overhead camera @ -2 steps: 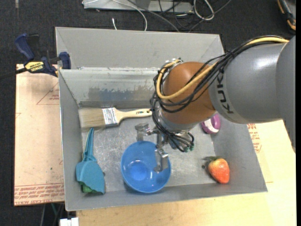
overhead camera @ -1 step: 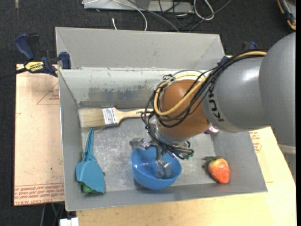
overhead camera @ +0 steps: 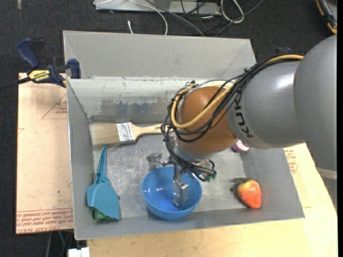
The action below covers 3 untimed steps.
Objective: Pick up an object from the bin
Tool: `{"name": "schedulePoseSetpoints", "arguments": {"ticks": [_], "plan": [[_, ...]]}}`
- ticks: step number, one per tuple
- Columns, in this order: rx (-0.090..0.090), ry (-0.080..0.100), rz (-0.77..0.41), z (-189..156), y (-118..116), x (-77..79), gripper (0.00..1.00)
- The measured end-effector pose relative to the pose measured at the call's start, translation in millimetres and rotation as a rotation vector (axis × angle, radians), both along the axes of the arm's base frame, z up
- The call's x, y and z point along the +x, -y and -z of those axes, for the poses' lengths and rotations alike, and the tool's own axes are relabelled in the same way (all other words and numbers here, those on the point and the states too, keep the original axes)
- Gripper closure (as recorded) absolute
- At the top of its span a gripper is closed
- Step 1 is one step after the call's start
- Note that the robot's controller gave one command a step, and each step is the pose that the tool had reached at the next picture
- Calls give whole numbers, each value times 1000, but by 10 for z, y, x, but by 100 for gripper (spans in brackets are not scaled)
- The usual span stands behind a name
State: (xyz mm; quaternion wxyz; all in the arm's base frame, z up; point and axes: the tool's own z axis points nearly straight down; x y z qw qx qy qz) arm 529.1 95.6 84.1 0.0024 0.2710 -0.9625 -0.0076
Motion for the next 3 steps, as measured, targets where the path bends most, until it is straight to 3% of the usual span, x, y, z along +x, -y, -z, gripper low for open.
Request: {"name": "schedulePoseSetpoints", "arguments": {"ticks": [1,2,3], "plan": [[5,17,-170,107,15,-76,100],[5,17,-170,106,15,-76,100],[5,9,-161,-894,152,-209,100]]}}
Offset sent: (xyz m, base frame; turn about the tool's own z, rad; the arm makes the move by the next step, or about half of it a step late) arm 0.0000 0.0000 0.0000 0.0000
